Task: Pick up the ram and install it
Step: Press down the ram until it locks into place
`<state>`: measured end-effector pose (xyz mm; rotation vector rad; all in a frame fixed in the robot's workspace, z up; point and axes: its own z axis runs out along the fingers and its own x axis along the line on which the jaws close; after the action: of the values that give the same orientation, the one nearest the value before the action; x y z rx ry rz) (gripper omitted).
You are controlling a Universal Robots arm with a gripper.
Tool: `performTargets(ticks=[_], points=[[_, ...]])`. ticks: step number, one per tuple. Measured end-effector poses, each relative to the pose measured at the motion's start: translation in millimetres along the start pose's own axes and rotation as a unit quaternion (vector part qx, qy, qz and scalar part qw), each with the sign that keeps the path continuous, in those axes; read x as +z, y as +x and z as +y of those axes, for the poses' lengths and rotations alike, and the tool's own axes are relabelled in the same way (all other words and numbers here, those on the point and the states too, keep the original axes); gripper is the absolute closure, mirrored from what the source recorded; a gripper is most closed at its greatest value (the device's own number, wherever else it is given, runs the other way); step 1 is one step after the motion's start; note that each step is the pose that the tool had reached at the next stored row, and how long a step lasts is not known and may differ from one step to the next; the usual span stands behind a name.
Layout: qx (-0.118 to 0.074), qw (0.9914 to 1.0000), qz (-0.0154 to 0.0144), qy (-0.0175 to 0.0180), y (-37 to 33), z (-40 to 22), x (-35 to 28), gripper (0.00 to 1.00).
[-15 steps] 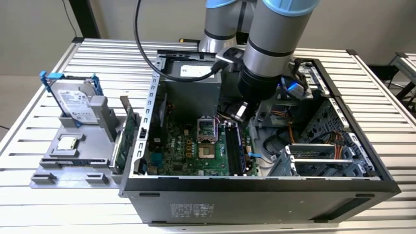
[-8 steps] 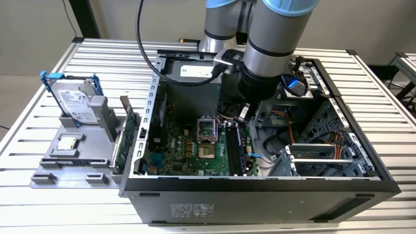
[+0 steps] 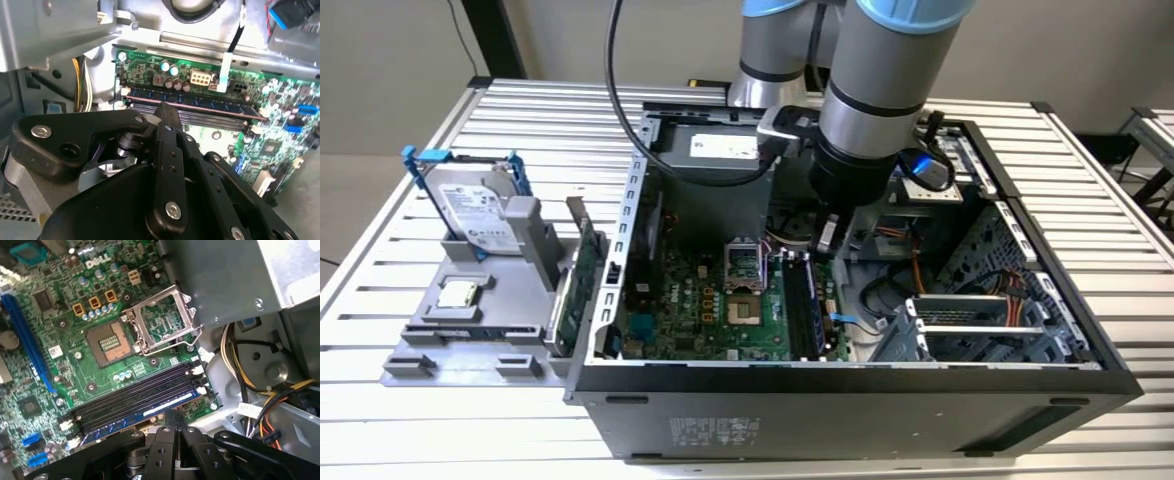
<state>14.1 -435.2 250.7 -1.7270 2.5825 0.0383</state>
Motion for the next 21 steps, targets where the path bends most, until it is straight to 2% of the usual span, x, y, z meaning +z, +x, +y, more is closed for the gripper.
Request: performTargets(ticks=[4,10,19,21], points=[[-0.028,0.9996,-0.001,0.0012,0.3,-0.1,0.0,1.0],[-0.062,0.99806,-0.0015,0.0009,1.6,-0.6,0.1,1.0],[-0.11,0.99392,-0.0015,-0.0013,2.6,-1.0,0.3,1.0],[-0.113,0.99361,-0.0016,-0.0014,5.2,-2.1,0.4,1.0]])
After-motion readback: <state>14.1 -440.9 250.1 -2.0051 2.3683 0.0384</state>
